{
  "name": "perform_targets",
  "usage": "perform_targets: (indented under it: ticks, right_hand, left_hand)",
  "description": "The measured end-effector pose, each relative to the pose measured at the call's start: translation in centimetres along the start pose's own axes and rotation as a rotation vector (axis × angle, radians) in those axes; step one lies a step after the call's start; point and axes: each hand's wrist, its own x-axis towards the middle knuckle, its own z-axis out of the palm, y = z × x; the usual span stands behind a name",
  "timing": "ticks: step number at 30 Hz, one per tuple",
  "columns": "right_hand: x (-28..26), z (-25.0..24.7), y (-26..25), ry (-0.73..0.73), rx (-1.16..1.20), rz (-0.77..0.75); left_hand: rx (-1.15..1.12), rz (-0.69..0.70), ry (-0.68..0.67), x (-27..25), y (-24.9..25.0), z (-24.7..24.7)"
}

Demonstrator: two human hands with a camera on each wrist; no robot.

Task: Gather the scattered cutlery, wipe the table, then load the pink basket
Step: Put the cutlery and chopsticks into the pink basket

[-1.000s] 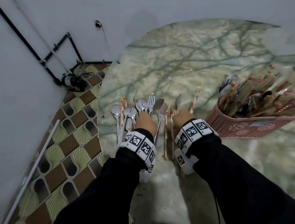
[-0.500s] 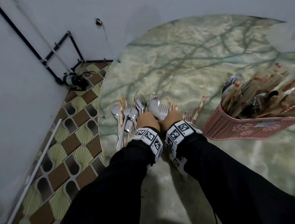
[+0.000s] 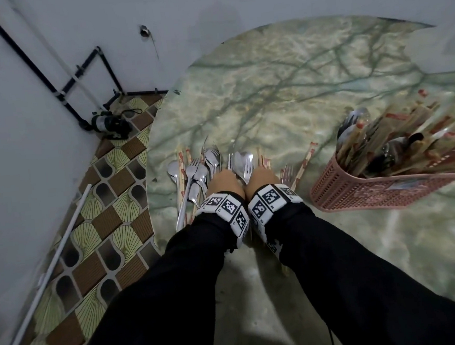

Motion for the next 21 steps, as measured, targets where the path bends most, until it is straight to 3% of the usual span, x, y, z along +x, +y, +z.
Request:
perform_targets:
  ticks: [7, 14, 21]
  right_hand:
    - [0.0, -0.3, 0.8, -0.026, 0.066, 0.016]
    - [-0.1, -1.3, 2.8, 0.008, 0.469, 0.121]
    - [-1.5, -2.8, 6.3, 0.155, 0.677, 0.136]
  left_hand:
    - [0.014, 0.013, -0.094, 0.1, 0.1, 0.6]
    - [0.122, 0.060, -0.061, -0.6, 0.3, 0.9]
    - [-0.141, 0.028, -0.016, -0.6, 1.0, 0.3]
